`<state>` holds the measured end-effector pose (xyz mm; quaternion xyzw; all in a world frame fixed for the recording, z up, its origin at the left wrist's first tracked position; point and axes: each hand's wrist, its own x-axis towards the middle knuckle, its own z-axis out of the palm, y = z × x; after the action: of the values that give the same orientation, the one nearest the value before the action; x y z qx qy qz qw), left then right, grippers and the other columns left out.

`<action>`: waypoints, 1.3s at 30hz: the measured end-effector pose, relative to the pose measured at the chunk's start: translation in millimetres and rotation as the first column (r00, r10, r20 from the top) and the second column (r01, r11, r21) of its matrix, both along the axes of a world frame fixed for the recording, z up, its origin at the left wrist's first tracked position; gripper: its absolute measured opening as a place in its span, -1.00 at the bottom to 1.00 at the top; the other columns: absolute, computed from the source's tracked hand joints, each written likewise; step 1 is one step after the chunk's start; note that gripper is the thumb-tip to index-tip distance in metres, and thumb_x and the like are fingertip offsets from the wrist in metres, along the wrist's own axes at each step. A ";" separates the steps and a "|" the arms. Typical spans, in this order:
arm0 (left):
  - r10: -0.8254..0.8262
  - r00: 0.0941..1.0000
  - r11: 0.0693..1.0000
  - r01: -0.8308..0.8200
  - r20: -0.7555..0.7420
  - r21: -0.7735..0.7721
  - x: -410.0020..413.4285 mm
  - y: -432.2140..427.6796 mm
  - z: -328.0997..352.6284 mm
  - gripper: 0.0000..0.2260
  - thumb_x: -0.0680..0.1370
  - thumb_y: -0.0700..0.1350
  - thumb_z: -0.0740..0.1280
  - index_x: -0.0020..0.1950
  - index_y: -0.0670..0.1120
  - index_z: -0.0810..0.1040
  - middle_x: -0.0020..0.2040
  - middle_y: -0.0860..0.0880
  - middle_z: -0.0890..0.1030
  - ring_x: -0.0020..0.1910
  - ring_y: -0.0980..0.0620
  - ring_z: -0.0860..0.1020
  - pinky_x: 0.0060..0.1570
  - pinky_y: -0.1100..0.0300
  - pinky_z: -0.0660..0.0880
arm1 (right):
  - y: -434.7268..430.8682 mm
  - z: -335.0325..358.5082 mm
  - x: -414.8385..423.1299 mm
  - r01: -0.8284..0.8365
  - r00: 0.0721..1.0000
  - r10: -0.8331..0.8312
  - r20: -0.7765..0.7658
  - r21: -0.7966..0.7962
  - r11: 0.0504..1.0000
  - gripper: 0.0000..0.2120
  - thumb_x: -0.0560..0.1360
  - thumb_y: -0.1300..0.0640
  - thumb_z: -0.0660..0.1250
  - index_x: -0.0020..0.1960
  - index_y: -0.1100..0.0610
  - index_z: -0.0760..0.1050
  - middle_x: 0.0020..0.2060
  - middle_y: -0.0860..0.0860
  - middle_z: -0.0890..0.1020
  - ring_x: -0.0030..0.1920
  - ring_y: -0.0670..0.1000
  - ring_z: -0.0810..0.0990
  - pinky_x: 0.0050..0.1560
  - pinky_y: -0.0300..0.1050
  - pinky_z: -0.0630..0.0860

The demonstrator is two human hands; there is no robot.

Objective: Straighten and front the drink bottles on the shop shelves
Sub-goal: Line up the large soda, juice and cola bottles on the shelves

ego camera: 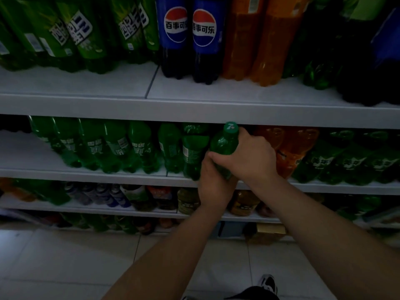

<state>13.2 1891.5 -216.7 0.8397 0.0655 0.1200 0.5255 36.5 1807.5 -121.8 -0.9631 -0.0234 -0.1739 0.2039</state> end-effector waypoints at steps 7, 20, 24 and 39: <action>-0.023 0.997 0.992 0.014 0.071 0.123 -14.5 8.6 0.2 -0.42 0.44 0.13 0.41 0.39 -0.02 0.33 0.24 -0.01 0.52 0.15 -0.02 0.53 -0.07 0.13 0.50 | -4.3 5.4 -13.8 0.000 0.998 0.002 -0.069 0.039 0.999 -0.25 0.18 -0.49 0.30 0.20 -0.04 0.39 -0.11 -0.04 0.63 -0.12 0.03 0.62 -0.33 -0.19 0.37; -0.204 0.935 0.966 0.241 -0.291 0.095 2.9 23.6 -9.9 -0.38 0.34 0.27 0.45 0.32 0.12 0.35 0.16 0.03 0.59 0.12 -0.04 0.56 0.03 0.07 0.53 | -41.3 -39.7 -6.3 -0.025 0.989 0.094 -0.112 0.500 0.866 -0.70 0.50 0.16 0.30 0.23 0.08 0.53 -0.05 -0.15 0.55 -0.09 -0.24 0.49 -0.08 -0.38 0.42; -0.249 0.938 0.968 0.250 -0.240 -0.027 14.5 22.3 4.4 -0.37 0.24 0.31 0.45 0.24 0.20 0.36 0.01 0.19 0.54 0.06 0.10 0.55 0.01 0.18 0.52 | -58.1 -72.8 -27.0 0.095 0.989 -0.009 -0.151 0.573 0.814 -0.77 0.50 0.25 0.26 0.11 0.06 0.55 -0.10 -0.15 0.58 -0.07 -0.17 0.55 -0.07 -0.31 0.45; -0.356 0.925 0.901 0.303 -0.130 -0.311 41.5 7.0 19.6 -0.29 0.26 0.00 0.51 0.35 0.10 0.29 0.16 0.09 0.53 0.19 0.11 0.51 0.14 0.21 0.47 | -4.9 -112.4 -19.9 0.052 0.984 0.082 -0.158 0.695 0.717 -0.54 0.43 0.10 0.42 0.29 0.05 0.41 0.13 -0.03 0.56 0.14 -0.06 0.54 0.08 -0.15 0.51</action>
<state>54.6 1898.5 -197.0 0.7614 -0.0132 -0.0598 0.6454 16.6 1802.6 -234.1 -0.8268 0.0543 -0.0818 0.5538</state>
